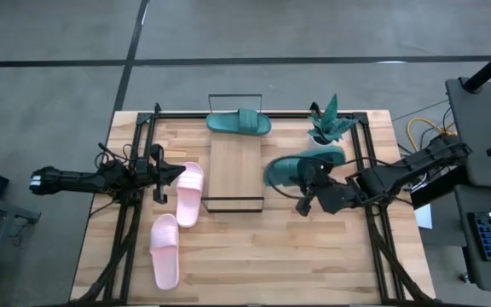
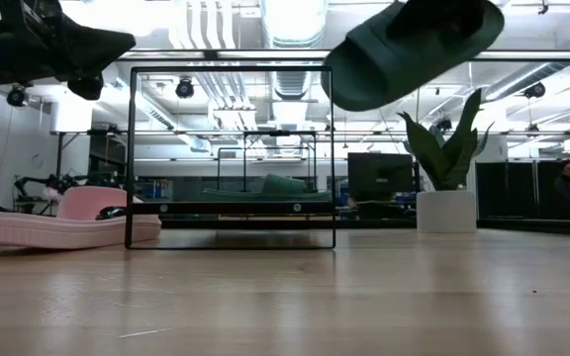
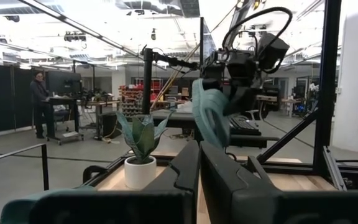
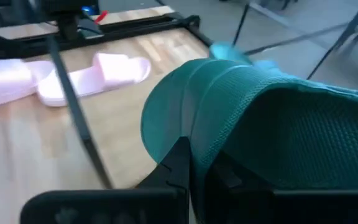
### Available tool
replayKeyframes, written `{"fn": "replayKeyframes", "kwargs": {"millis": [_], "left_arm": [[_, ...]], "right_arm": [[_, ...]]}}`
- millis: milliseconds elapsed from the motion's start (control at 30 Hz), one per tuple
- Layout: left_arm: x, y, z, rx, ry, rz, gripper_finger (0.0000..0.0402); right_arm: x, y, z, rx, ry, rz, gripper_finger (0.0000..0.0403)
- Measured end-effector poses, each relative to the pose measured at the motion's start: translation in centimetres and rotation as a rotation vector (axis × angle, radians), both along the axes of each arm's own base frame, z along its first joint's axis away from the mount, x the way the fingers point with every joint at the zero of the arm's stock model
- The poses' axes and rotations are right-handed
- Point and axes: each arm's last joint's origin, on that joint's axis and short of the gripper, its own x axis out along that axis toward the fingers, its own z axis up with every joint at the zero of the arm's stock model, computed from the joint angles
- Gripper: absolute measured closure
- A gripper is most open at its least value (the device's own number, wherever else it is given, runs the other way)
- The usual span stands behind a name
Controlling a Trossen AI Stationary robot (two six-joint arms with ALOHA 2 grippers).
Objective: Pick and place slides into the shelf
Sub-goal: Put the green slides on the shelf
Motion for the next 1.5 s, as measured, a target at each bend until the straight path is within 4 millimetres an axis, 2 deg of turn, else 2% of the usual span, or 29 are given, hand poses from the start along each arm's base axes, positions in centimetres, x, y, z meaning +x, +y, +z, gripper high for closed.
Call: {"fn": "replayKeyframes", "kwargs": {"millis": [167,267,467,567,633,767,900,1133,1267,1500], "left_arm": [[0.0,0.0,0.0,0.000,0.000,0.000,0.0402],[0.0,0.0,0.0,0.001,0.000,-0.002,0.0402],[0.1,-0.3,0.3,0.018,-0.001,-0.098,0.0402],[0.1,-0.4,0.5,0.026,-0.003,-0.145,0.0402],[0.1,-0.5,0.7,0.034,-0.008,-0.177,0.0402],[0.0,-0.8,0.9,0.061,-0.017,-0.262,0.0402],[-0.1,-1.1,1.1,0.165,-0.053,-0.347,0.0402],[-0.1,-1.5,1.8,0.375,-0.121,-0.446,0.0390],[0.3,-1.6,2.2,0.442,-0.113,-0.451,0.0331],[1.4,-1.8,2.5,0.495,-0.068,-0.503,0.0192]], "right_arm": [[0.2,-0.6,0.0,-0.040,0.039,0.020,0.0391],[0.6,-1.5,0.5,-0.010,0.088,0.120,0.0391],[1.9,-3.9,4.9,-0.040,0.067,0.369,0.0392],[2.4,-4.9,7.4,-0.074,0.006,0.586,0.0392],[2.6,-5.1,8.7,-0.118,-0.062,0.816,0.0392],[3.6,-4.7,9.3,-0.174,-0.176,1.279,0.0392],[5.9,-4.2,8.3,-0.175,-0.228,1.506,0.0392],[12.7,-2.6,2.5,-0.029,-0.246,1.764,0.0392],[16.2,-1.1,0.3,0.010,-0.218,1.810,0.0392],[20.0,0.9,-0.4,0.084,-0.264,1.949,0.0392]]}}
